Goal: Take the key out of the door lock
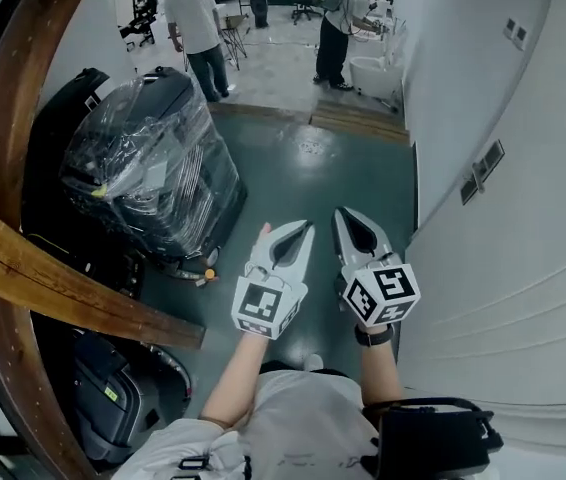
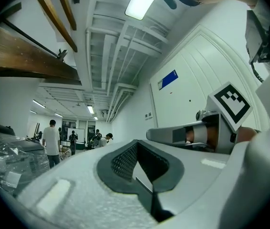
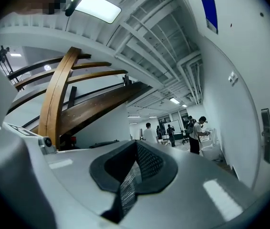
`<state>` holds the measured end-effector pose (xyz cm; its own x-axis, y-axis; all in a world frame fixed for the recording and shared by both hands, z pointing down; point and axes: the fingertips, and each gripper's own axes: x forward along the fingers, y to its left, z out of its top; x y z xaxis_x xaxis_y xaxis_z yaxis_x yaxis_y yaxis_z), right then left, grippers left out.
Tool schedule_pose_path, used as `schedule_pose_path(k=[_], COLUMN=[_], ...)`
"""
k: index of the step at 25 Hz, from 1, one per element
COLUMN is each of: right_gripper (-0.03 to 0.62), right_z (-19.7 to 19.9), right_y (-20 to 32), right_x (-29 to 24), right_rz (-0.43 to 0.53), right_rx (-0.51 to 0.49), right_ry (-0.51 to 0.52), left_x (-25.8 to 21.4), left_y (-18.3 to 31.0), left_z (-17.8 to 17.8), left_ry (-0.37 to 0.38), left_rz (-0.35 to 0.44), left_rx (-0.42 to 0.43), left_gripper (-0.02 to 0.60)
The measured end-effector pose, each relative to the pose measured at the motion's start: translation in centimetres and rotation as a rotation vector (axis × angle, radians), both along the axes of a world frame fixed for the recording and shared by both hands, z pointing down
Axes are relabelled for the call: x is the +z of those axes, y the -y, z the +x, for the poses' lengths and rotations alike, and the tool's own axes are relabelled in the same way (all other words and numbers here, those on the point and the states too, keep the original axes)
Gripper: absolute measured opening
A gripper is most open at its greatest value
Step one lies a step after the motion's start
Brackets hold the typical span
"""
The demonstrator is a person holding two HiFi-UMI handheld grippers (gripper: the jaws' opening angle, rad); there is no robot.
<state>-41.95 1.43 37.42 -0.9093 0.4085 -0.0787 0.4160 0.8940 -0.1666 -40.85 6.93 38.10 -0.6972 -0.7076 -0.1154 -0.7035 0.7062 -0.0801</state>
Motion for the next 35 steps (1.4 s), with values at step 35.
schedule_pose_path(k=[35], right_gripper=[0.005], right_z=[-40.2], right_y=[7.8], right_x=[5.6], right_rz=[0.042], right_rx=[0.261], right_ry=[-0.143], left_x=[3.2], left_y=[8.1], left_z=[-43.4], left_ry=[-0.115], left_rz=[0.099], left_rx=[0.330], left_gripper=[0.000])
